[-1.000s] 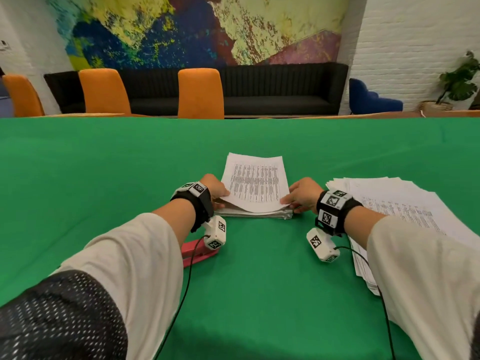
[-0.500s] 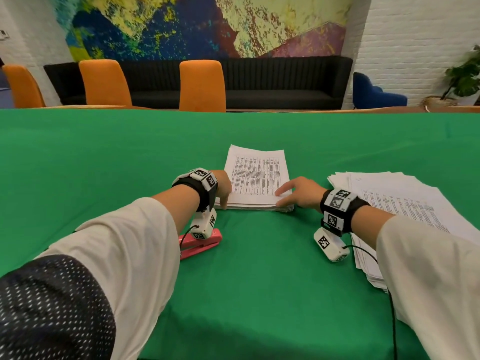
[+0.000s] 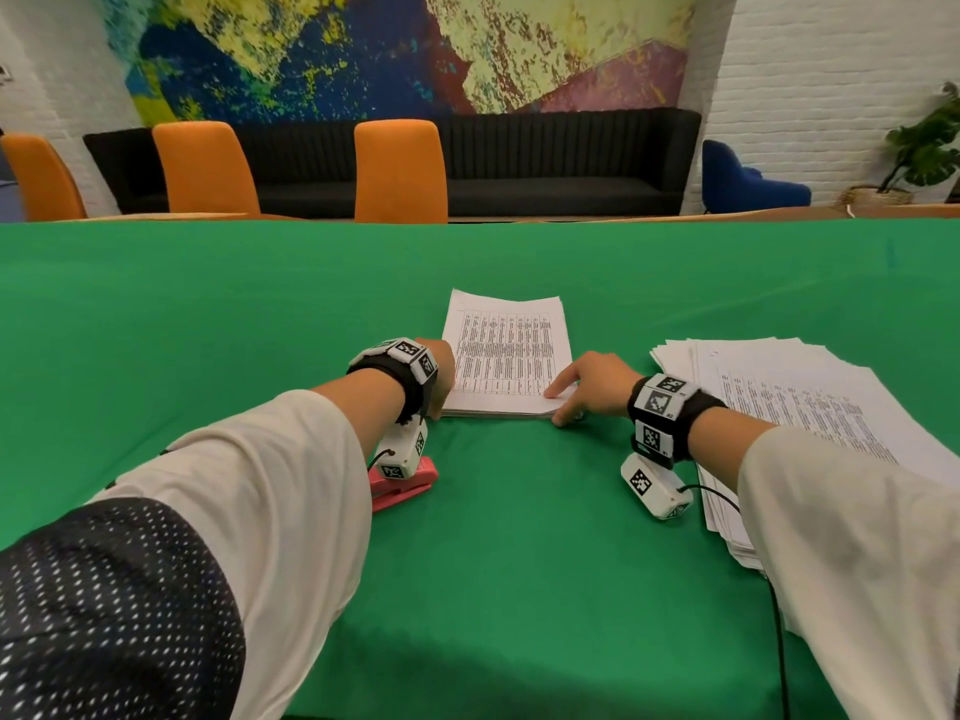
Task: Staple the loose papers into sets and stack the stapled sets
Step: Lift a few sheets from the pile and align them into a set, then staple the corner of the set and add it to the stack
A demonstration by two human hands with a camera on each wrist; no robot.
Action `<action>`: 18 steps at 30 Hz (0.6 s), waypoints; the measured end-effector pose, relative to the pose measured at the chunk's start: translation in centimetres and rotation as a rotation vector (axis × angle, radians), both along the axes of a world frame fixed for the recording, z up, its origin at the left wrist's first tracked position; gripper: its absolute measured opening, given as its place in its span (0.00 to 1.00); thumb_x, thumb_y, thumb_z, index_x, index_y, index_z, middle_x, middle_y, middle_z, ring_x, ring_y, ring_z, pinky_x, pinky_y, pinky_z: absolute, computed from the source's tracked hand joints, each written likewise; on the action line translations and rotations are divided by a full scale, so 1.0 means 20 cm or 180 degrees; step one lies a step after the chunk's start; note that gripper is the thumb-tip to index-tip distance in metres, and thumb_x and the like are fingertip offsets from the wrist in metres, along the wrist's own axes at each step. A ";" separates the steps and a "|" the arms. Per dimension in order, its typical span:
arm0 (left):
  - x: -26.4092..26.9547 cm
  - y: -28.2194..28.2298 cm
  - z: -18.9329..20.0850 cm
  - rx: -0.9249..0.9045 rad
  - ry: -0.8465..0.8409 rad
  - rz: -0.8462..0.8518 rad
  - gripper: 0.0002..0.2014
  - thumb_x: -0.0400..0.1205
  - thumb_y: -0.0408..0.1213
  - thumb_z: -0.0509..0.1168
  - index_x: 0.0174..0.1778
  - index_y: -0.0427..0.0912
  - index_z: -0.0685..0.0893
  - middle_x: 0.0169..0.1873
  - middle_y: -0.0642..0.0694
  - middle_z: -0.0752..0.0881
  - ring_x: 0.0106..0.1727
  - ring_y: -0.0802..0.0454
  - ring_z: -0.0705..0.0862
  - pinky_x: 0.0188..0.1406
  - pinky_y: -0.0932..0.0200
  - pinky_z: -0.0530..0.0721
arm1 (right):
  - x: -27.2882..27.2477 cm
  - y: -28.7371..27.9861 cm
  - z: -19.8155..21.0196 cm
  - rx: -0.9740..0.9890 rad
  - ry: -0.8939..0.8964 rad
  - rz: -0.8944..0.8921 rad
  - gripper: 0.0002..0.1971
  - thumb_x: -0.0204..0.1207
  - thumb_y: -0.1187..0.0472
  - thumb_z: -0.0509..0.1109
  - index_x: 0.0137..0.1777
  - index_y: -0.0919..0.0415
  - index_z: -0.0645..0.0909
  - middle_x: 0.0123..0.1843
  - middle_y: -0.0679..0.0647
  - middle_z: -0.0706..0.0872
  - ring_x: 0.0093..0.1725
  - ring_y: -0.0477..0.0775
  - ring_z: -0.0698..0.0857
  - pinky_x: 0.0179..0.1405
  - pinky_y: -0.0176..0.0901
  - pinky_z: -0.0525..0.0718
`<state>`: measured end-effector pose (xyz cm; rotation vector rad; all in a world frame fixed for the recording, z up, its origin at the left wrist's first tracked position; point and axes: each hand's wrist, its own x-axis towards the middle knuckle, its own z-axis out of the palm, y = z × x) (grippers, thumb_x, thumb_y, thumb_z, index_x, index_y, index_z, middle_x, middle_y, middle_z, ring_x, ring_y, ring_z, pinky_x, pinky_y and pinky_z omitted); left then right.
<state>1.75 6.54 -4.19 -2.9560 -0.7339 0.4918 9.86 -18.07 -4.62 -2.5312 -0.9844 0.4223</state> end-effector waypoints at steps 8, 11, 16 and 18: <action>0.02 0.01 -0.02 0.0090 -0.0020 0.0057 0.28 0.66 0.43 0.89 0.60 0.42 0.91 0.52 0.44 0.93 0.51 0.42 0.92 0.57 0.45 0.92 | 0.00 0.03 -0.01 -0.0037 -0.0103 -0.0004 0.20 0.72 0.57 0.86 0.64 0.52 0.91 0.70 0.55 0.89 0.59 0.53 0.86 0.58 0.40 0.80; 0.03 0.02 -0.03 0.0038 -0.0029 0.0045 0.26 0.63 0.41 0.90 0.56 0.42 0.92 0.50 0.45 0.94 0.48 0.42 0.93 0.54 0.45 0.93 | 0.00 0.03 -0.02 -0.0048 -0.0131 -0.0006 0.20 0.72 0.58 0.86 0.64 0.52 0.91 0.69 0.55 0.89 0.55 0.52 0.86 0.58 0.40 0.81; 0.03 0.03 -0.03 0.0073 -0.0043 0.0030 0.24 0.62 0.39 0.90 0.51 0.41 0.92 0.44 0.44 0.94 0.43 0.41 0.93 0.50 0.45 0.94 | -0.01 0.04 -0.01 0.0028 -0.0165 -0.0059 0.18 0.70 0.59 0.88 0.60 0.53 0.93 0.65 0.56 0.91 0.52 0.52 0.86 0.54 0.39 0.82; 0.03 0.02 -0.03 0.0092 -0.0042 0.0021 0.24 0.61 0.39 0.90 0.49 0.39 0.90 0.45 0.43 0.93 0.44 0.39 0.92 0.51 0.44 0.94 | -0.01 0.04 0.00 0.0001 -0.0191 -0.0055 0.19 0.69 0.59 0.88 0.60 0.53 0.93 0.66 0.56 0.91 0.55 0.53 0.86 0.57 0.40 0.83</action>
